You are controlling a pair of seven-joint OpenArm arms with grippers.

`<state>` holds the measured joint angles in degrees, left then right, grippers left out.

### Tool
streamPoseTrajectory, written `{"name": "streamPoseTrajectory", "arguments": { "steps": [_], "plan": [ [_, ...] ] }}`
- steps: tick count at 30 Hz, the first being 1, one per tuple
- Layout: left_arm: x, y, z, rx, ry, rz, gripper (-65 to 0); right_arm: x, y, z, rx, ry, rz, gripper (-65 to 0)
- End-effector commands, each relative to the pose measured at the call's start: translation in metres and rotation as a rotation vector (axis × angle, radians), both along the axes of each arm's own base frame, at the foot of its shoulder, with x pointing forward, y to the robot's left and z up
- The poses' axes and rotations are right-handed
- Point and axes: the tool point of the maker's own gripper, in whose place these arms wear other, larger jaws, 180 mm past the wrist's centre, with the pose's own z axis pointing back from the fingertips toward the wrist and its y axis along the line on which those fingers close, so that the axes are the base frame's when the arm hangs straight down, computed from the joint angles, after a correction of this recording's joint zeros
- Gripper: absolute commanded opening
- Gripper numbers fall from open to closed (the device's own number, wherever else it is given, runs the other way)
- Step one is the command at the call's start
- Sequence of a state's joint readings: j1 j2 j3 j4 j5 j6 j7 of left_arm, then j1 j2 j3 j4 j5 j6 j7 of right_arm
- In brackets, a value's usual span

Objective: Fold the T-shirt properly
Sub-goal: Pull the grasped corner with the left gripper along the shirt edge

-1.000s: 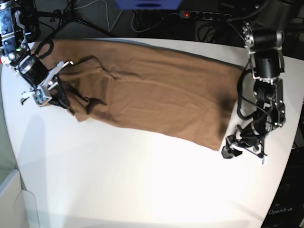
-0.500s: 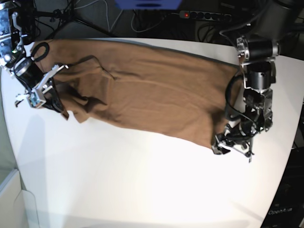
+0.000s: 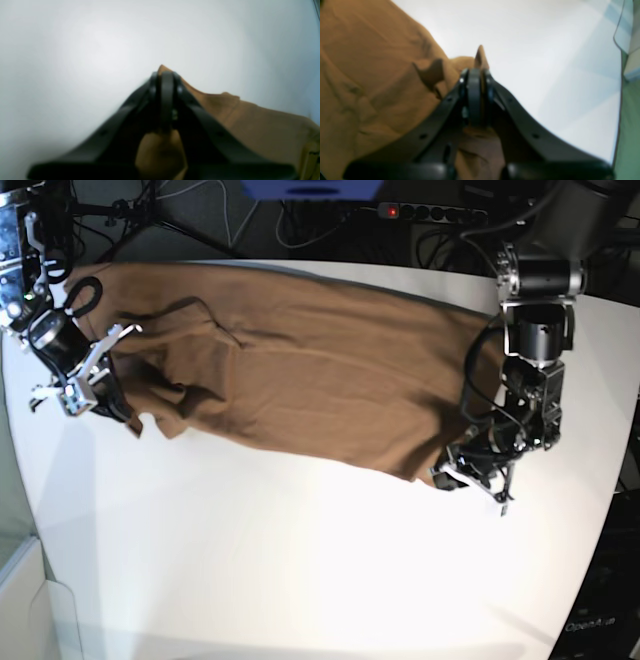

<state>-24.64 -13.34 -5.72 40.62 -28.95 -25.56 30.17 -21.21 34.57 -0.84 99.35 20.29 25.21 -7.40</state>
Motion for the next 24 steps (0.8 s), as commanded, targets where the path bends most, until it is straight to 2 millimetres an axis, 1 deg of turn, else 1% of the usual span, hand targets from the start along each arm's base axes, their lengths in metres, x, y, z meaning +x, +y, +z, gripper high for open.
{"name": "streamPoseTrajectory", "arguments": {
  "steps": [1,4,7,8,10,14,19,22,23,24],
  "plan": [
    [0.008,0.005,0.01,0.016,-0.021,-0.007,-61.6,0.01,0.0,0.019,0.01,-0.065,0.01,-62.1],
    [0.003,0.008,0.007,0.01,-0.02,0.007,-61.7,0.012,0.0,0.021,0.011,-0.069,0.01,-62.1],
    [-0.002,0.024,0.014,-0.007,-0.053,0.064,-61.7,0.012,0.0,0.021,0.01,-0.068,0.009,-62.1],
    [-0.003,0.027,0.016,-0.007,-0.065,0.069,-61.7,0.012,0.0,0.021,0.01,-0.068,0.009,-62.1],
    [-0.006,0.025,0.024,-0.004,-0.104,0.038,-61.7,0.012,0.0,0.021,0.01,-0.069,0.009,-62.1],
    [-0.025,0.015,0.022,0.013,-0.085,-0.047,-61.7,0.011,0.001,0.021,0.012,-0.069,0.012,-62.2],
    [-0.033,0.024,0.04,0.027,-0.12,-0.062,-61.7,0.011,0.003,0.022,0.015,-0.075,0.017,-62.2],
    [-0.036,0.03,0.047,0.044,-0.11,-0.066,-61.7,0.01,0.009,0.029,0.018,-0.091,0.031,-62.2],
    [-0.036,0.032,0.051,0.05,-0.119,-0.065,-61.7,0.011,0.011,0.032,0.02,-0.101,0.039,-62.2],
    [-0.039,0.034,0.054,0.058,-0.121,-0.074,-61.7,0.009,0.014,0.035,0.021,-0.105,0.046,-62.2]
  ]
}}
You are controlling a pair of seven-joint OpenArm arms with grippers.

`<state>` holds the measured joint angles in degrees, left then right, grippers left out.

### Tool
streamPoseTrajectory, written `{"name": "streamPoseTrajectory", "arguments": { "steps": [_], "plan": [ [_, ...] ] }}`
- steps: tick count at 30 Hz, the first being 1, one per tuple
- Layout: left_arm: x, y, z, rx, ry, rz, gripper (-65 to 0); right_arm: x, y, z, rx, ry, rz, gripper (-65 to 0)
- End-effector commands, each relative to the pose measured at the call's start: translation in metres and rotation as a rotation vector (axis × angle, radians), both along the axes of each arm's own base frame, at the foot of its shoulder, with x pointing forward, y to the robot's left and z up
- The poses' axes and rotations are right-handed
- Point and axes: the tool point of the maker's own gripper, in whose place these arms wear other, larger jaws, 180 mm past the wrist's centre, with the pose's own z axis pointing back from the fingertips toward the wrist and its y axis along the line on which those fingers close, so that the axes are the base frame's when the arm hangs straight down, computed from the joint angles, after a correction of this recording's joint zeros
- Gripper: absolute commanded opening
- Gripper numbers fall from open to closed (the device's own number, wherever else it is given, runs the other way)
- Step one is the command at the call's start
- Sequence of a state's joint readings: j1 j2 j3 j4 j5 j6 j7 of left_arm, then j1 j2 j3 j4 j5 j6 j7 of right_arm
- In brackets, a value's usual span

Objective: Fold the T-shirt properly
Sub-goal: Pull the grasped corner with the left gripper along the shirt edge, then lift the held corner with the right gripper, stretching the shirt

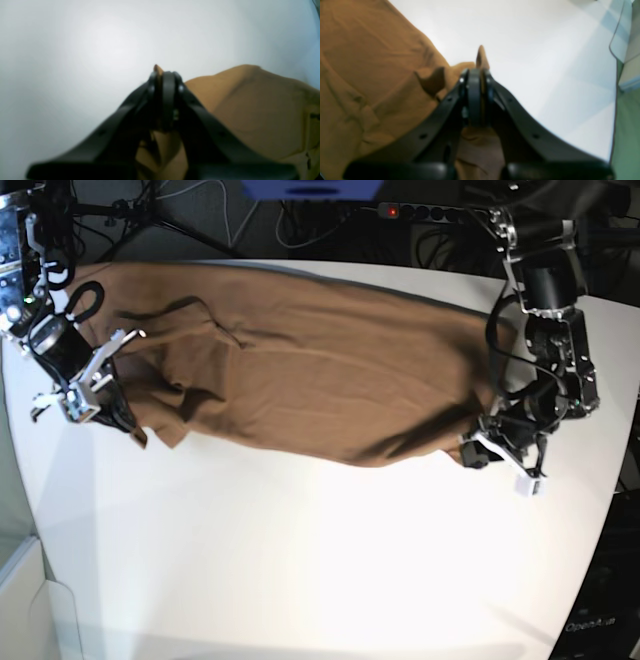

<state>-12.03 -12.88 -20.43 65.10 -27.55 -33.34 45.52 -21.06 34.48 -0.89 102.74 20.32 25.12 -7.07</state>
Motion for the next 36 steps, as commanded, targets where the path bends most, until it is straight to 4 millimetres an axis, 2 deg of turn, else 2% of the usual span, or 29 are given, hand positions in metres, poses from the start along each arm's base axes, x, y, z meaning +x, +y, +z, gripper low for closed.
{"name": "streamPoseTrajectory", "arguments": {
  "steps": [1,5,8,22,29,33,36],
  "plan": [
    [0.007,0.006,0.02,0.003,-0.067,-0.008,-61.7,0.002,0.002,0.016,0.011,-0.049,0.017,-62.2],
    [0.001,0.014,0.031,0.035,-0.078,-0.032,-61.7,-0.002,0.013,0.026,0.019,-0.071,0.045,-62.2],
    [-0.01,0.019,0.03,0.055,-0.066,-0.048,-61.7,-0.013,0.016,0.02,0.023,-0.046,0.052,-62.2],
    [-0.046,0.013,0.038,0.113,-0.085,-0.099,-61.7,-0.071,0.033,0.012,0.164,-0.038,0.1,-62.4],
    [-0.06,0.021,0.041,0.074,-0.092,-0.097,-61.7,-0.088,0.009,0.016,0.157,-0.046,0.053,-62.4],
    [-0.067,0.042,0.043,0.074,-0.089,-0.042,-61.7,-0.1,-0.002,0.019,0.16,-0.055,0.034,-62.4],
    [-0.072,0.045,0.041,0.073,-0.081,-0.036,-61.7,-0.105,-0.016,0.015,0.155,-0.055,0.003,-62.4]
  ]
}}
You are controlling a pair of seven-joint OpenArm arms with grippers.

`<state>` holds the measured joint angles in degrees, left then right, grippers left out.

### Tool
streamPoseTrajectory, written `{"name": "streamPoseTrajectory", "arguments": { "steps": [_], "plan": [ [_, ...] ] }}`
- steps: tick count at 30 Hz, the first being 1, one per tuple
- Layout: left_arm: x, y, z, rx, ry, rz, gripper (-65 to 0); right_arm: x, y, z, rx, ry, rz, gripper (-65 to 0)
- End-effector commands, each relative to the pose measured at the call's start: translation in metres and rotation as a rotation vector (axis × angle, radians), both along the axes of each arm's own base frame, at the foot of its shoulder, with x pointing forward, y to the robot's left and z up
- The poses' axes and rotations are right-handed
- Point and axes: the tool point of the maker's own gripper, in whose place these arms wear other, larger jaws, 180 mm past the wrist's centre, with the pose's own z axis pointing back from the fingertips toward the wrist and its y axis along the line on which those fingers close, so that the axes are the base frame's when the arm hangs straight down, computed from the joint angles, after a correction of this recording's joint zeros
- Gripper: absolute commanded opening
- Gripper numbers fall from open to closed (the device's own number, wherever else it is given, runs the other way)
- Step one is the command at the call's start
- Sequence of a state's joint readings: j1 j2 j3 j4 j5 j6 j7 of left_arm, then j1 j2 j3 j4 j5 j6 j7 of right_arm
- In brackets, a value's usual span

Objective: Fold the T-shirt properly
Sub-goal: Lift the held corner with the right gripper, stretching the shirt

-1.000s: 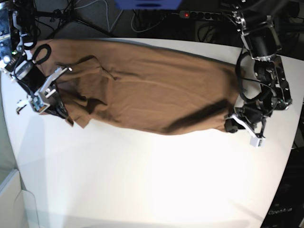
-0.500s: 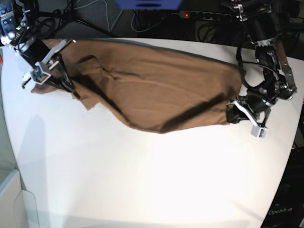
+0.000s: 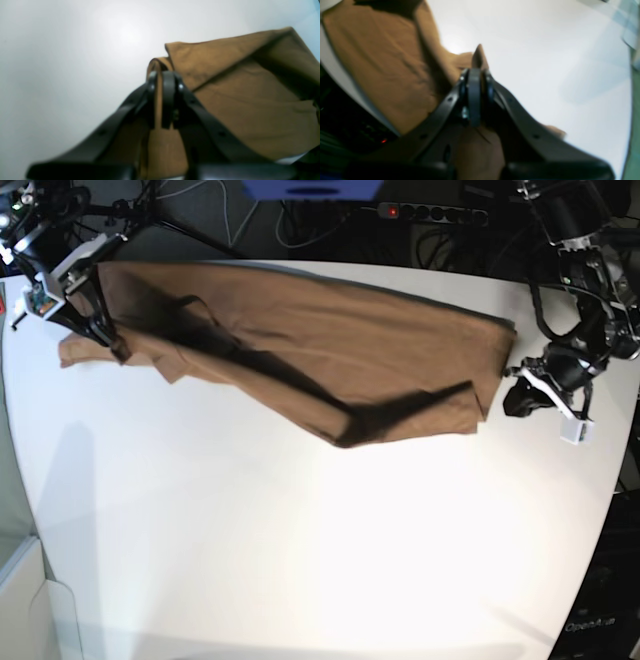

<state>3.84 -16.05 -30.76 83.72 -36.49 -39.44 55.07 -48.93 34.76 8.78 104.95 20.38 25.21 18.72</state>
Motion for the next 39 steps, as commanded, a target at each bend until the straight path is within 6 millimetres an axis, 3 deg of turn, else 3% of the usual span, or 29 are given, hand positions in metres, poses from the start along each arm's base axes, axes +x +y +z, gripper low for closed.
{"name": "streamPoseTrajectory", "arguments": {
  "steps": [1,10,15,18,22,27,29,37,39],
  "plan": [
    [0.009,0.002,0.016,-0.004,-0.062,-0.004,-61.7,0.001,-0.005,0.007,0.014,-0.03,-0.006,-62.4],
    [-0.003,0.005,0.01,0.012,-0.036,-0.007,-61.7,-0.027,-0.029,-0.016,0.077,-0.009,-0.095,-62.4],
    [-0.013,0.029,0.011,0.022,-0.032,0.067,-61.7,-0.04,-0.025,-0.022,0.162,0.019,-0.105,-62.4],
    [-0.015,0.04,0.013,0.032,-0.035,0.096,-61.7,-0.042,-0.033,-0.023,0.17,0.012,-0.145,-62.4],
    [-0.026,0.062,0.013,0.07,-0.003,0.128,-61.7,-0.042,-0.028,-0.021,0.22,0.013,-0.134,-62.4],
    [-0.023,0.065,0.016,0.074,-0.009,0.131,-61.4,-0.044,-0.025,-0.028,0.264,0.017,-0.155,-62.4],
    [-0.021,0.06,0.015,0.07,-0.009,0.118,-61.3,-0.044,-0.025,-0.028,0.265,0.017,-0.156,-62.2],
    [0.02,0.006,0.024,0.051,-0.051,-0.048,-61.0,-0.042,-0.024,-0.028,0.263,0.016,-0.154,-62.2],
    [0.028,-0.007,0.025,0.042,-0.056,-0.083,-57.5,-0.042,-0.024,-0.028,0.263,0.016,-0.154,-62.1]
  ]
}}
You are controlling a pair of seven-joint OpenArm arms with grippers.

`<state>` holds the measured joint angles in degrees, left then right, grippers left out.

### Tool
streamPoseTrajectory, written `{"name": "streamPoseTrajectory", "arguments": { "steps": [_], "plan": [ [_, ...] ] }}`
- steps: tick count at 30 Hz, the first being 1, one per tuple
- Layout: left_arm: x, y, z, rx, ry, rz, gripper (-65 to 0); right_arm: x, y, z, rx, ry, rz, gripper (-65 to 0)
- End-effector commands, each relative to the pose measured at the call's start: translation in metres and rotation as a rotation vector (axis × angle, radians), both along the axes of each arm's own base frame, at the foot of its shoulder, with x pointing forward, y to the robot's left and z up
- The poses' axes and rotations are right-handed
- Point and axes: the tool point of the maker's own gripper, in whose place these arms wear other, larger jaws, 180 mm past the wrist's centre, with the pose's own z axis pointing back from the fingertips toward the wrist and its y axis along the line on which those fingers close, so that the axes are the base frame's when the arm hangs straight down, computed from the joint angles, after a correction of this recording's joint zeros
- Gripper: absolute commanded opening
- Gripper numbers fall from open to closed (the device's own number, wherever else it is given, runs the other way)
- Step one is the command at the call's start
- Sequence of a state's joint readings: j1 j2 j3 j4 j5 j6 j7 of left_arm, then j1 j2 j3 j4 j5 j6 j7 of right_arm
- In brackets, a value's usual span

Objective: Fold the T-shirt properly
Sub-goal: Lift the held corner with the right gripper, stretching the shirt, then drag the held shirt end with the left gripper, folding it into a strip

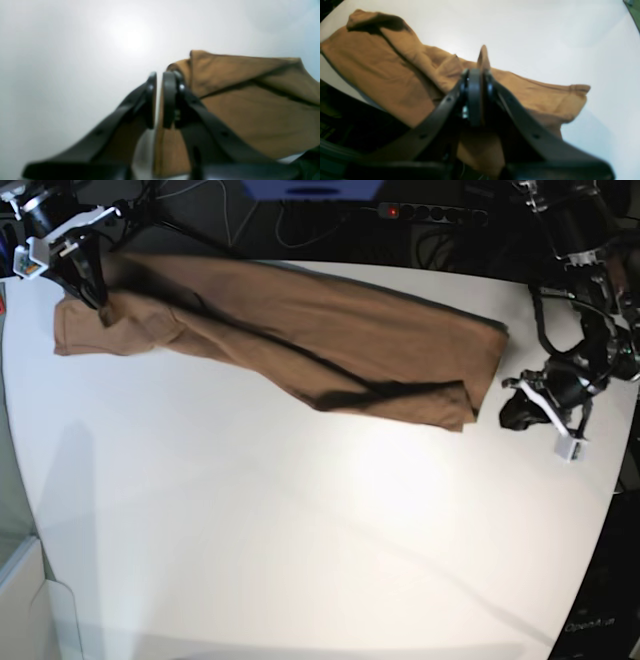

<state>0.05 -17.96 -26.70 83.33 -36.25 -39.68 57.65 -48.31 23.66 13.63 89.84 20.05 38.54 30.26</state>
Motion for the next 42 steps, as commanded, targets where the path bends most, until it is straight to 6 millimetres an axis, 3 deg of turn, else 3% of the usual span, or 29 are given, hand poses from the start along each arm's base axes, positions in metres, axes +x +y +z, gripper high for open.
{"name": "streamPoseTrajectory", "arguments": {
  "steps": [1,5,7,12,16,23,42],
  "plan": [
    [0.014,-0.001,0.015,-0.009,-0.055,-0.01,-54.0,0.002,-0.002,0.01,0.014,-0.034,0.0,-61.8],
    [0.02,-0.009,0.007,-0.038,-0.036,-0.019,-39.4,0.002,-0.002,0.01,0.014,-0.034,0.0,-62.0],
    [0.022,-0.009,0.0,-0.054,-0.017,-0.013,-35.4,0.002,-0.002,0.01,0.014,-0.034,0.0,-61.8],
    [0.022,-0.012,-0.008,-0.071,0.009,-0.014,-35.1,0.002,-0.002,0.01,0.014,-0.034,0.0,-62.0],
    [0.032,-0.038,-0.003,-0.061,0.001,-0.102,-35.1,0.002,-0.002,0.01,0.014,-0.034,0.0,-61.8],
    [0.042,-0.063,0.001,-0.081,-0.013,-0.153,-35.1,0.003,-0.002,0.011,0.014,-0.035,0.0,-61.7],
    [0.03,-0.066,-0.011,-0.086,0.023,-0.159,-35.2,0.008,-0.002,0.013,0.014,-0.051,0.001,-61.5]
  ]
}}
